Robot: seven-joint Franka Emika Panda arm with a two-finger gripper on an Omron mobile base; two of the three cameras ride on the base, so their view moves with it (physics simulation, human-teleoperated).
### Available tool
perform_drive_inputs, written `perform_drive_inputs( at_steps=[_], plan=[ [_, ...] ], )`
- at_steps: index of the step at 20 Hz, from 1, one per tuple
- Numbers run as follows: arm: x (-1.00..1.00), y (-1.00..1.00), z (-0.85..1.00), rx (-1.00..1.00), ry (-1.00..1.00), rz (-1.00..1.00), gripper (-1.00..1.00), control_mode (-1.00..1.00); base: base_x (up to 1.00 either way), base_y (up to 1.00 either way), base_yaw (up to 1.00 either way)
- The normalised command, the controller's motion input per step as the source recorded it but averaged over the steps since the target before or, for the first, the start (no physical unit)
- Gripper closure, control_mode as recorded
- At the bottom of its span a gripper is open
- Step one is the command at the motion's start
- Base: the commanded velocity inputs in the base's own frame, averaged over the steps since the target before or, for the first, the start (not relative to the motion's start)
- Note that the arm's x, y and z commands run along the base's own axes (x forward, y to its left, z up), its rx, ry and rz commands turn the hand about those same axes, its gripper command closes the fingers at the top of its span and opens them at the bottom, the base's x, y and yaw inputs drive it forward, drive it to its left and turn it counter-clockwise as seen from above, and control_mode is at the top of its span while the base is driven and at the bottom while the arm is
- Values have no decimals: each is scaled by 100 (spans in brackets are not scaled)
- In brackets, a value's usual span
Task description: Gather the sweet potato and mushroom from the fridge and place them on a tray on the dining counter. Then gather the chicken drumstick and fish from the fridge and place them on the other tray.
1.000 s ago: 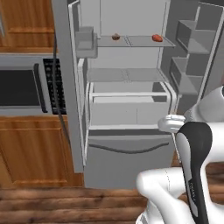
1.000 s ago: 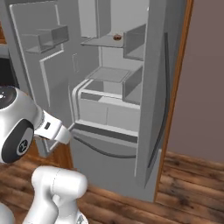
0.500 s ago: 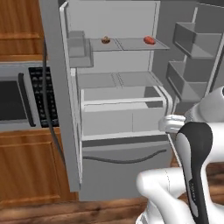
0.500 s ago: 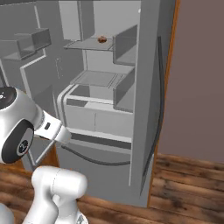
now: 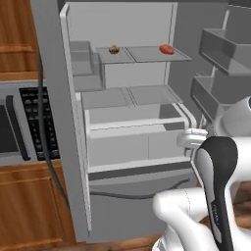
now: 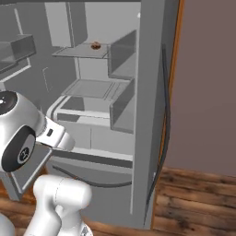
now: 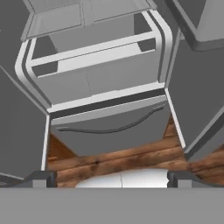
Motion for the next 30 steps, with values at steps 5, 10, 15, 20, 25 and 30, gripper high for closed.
perform_drive_inputs(
  at_steps=[5, 10, 15, 20, 25, 30],
  plan=[
    [0, 0, 0, 0, 0, 0, -100, 100, 16, 37, -7],
    [0, 0, 0, 0, 0, 0, -100, 100, 17, 30, -4],
    [0, 0, 0, 0, 0, 0, -100, 100, 36, 10, -2],
    [0, 0, 0, 0, 0, 0, -100, 100, 61, 7, -1],
    [0, 0, 0, 0, 0, 0, -100, 100, 56, 2, 0],
    [0, 0, 0, 0, 0, 0, -100, 100, 51, 0, 0]
  ],
)
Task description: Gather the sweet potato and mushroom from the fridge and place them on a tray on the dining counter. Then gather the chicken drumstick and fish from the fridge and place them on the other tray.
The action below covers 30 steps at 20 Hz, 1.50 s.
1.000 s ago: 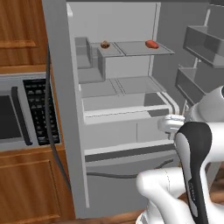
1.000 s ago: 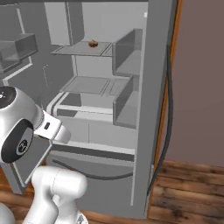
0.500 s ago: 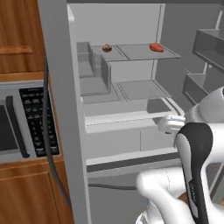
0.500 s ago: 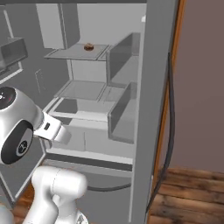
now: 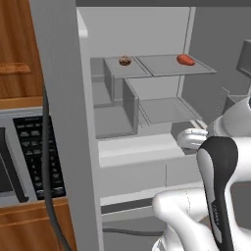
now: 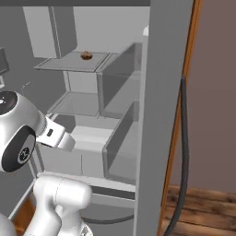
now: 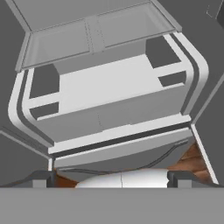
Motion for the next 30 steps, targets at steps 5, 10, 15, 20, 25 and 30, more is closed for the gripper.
perform_drive_inputs(
  at_steps=[5, 10, 15, 20, 25, 30],
  plan=[
    [0, 0, 0, 0, 0, 0, -100, 100, 54, 0, 0],
    [0, 0, 0, 0, 0, 0, -100, 100, 62, 0, 0],
    [0, 0, 0, 0, 0, 0, -100, 100, 71, -1, 0],
    [37, 0, 20, 0, -1, 0, -100, -100, 25, 0, 0],
    [70, 2, 70, 0, -14, 0, -100, -100, 0, 0, 0],
    [47, 0, 76, -2, -18, 2, -100, -100, 0, 0, 0]
  ],
)
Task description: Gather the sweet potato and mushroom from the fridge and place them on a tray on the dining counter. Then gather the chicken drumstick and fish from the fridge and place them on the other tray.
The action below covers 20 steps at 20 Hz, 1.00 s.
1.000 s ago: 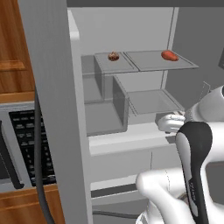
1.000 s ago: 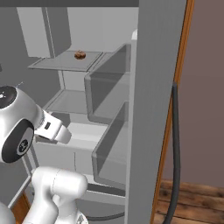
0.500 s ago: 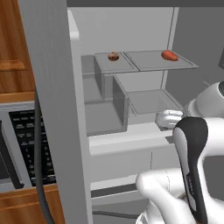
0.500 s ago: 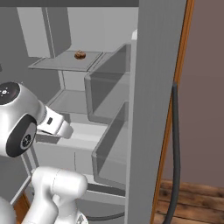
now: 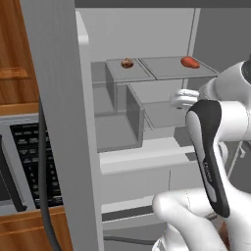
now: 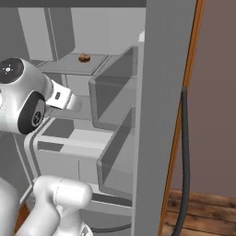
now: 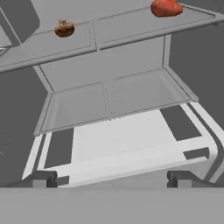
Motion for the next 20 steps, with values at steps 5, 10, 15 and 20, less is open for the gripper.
perform_drive_inputs(
  at_steps=[5, 10, 15, 20],
  plan=[
    [9, -7, 52, -3, -16, 5, -100, -100, 0, 0, 0],
    [0, -21, 48, -3, -10, 4, -100, -100, 0, 0, 0],
    [0, -20, 32, -3, -1, 0, -100, -100, 0, 0, 0],
    [8, -7, 0, 0, 3, 0, -100, -100, 0, 0, 0]
  ],
)
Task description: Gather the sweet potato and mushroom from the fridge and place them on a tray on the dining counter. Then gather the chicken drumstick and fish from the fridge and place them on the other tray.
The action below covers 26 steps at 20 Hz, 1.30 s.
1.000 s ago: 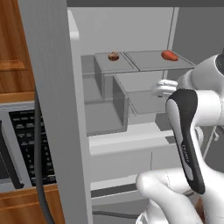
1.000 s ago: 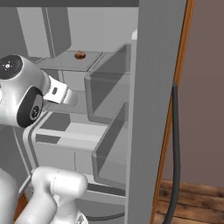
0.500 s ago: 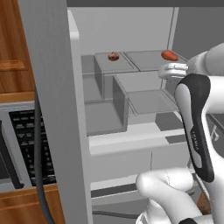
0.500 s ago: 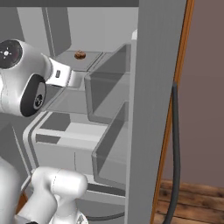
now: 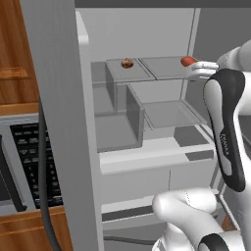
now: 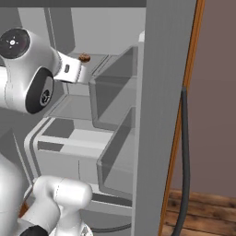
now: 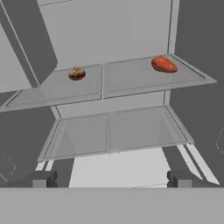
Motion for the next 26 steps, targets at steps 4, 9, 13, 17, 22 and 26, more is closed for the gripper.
perform_drive_inputs(
  at_steps=[4, 9, 13, 17, 22, 26],
  plan=[
    [18, 4, 0, -1, 1, 0, -100, -100, 0, 0, 0],
    [42, 18, 6, 0, -4, 6, -100, -100, 0, 0, 0],
    [53, 18, 10, -1, -2, 14, -100, -100, 0, 0, 0],
    [44, 3, 20, -5, 0, 19, -100, -100, 0, 0, 0],
    [43, 13, 9, -8, 0, 20, -100, -100, 0, 0, 0],
    [13, 14, -2, -6, 0, 11, -100, -100, 0, 0, 0]
  ],
)
